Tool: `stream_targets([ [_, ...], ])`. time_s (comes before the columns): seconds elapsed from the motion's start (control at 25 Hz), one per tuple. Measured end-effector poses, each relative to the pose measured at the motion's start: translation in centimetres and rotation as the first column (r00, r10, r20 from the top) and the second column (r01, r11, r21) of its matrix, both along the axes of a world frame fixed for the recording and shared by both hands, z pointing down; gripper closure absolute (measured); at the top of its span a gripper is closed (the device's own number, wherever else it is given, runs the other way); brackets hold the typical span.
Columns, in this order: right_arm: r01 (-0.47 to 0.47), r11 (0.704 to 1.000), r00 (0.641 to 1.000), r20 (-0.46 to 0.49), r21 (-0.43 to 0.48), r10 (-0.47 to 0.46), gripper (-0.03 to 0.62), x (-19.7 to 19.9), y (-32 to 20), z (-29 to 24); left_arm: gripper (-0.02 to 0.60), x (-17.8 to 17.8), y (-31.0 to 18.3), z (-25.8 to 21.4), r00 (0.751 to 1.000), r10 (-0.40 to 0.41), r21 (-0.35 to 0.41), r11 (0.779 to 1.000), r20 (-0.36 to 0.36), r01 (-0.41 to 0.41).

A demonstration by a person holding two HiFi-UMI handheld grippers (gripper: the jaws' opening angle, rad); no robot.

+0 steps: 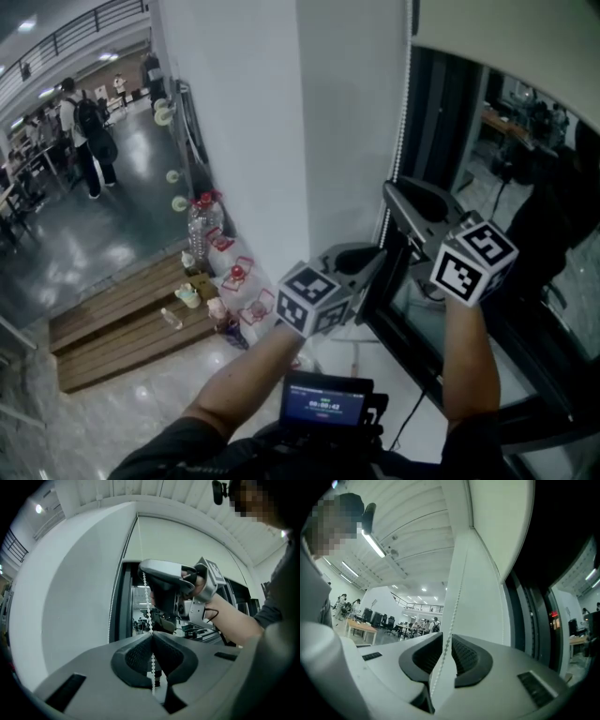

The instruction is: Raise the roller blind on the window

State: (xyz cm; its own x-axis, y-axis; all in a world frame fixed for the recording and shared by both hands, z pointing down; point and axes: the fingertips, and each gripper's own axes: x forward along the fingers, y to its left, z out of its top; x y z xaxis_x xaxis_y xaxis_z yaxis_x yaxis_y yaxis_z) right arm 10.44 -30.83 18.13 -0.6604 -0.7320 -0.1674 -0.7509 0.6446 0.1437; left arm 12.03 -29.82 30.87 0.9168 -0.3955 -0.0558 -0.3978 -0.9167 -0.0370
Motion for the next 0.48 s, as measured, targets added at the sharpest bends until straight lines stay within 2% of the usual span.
stream_targets([
  [0.04, 0.009, 1.0, 1.0, 0.005, -0.004, -0.009, 0.521, -0.2, -0.2, -0.2, 0.571, 0.0, -0.1, 0.0, 1.0, -0.001, -0.001, 1.0, -0.001, 0.001],
  [0.08, 0.018, 1.0, 1.0, 0.016, -0.01, -0.018, 0.556, -0.3, -0.4, -0.2, 0.571, 0.0, -0.2, 0.0, 1.0, -0.003, -0.001, 1.0, -0.003, 0.003],
  [0.28, 0.048, 0.999, 0.995, 0.086, -0.024, -0.045, 0.573, -0.5, -0.6, -0.1, 0.571, -0.6, -0.5, 0.1, 1.0, -0.01, -0.001, 1.0, -0.012, 0.01],
  [0.48, 0.002, 0.999, 0.999, 0.045, -0.047, 0.0, 0.574, -0.6, -0.9, 1.7, 0.571, -0.3, -0.1, 2.1, 0.999, -0.015, -0.009, 1.0, 0.041, 0.015],
])
